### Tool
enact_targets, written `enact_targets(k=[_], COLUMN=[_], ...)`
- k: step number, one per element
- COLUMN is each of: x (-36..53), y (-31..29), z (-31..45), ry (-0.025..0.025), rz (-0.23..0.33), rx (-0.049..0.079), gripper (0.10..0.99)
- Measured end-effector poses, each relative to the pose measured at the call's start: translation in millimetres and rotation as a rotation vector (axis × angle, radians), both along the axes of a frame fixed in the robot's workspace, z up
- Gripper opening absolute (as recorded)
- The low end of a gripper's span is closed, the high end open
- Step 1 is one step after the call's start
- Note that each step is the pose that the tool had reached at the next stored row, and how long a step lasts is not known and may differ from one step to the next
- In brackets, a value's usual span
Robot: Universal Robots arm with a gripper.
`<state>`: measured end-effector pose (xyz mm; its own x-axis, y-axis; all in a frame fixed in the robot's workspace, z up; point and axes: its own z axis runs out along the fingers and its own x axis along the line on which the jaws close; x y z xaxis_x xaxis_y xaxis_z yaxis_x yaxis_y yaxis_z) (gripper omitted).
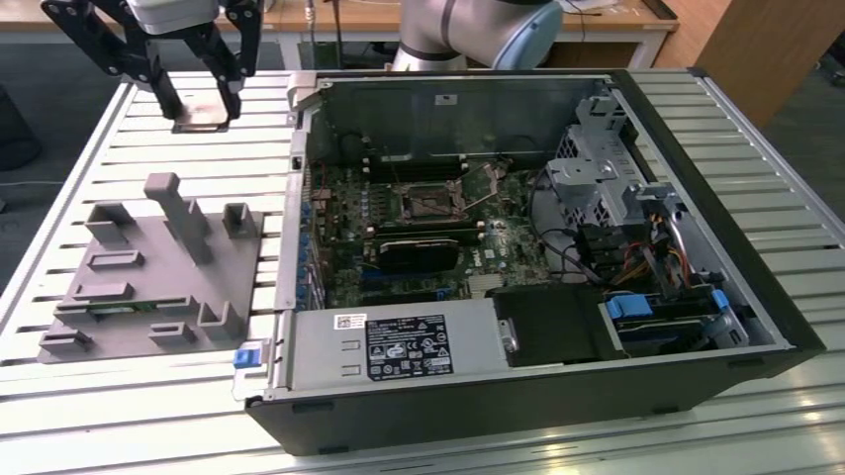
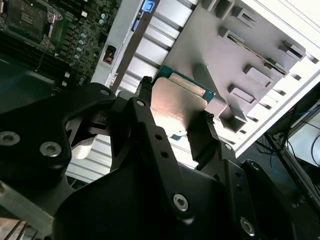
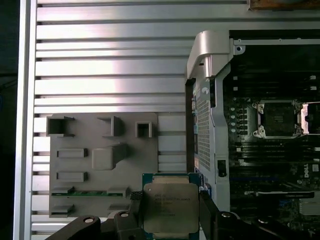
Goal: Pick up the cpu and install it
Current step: 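Pick up the cpu and move it towards the insertion slot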
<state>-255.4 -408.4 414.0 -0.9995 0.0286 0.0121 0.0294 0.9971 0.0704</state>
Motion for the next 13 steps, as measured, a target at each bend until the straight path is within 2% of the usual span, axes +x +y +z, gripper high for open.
enact_targets(k=[13], x=[13.3], y=[0.1], z=[0.0], ry=[0.0001], rz=[0.000], rx=[0.000], gripper=[0.533])
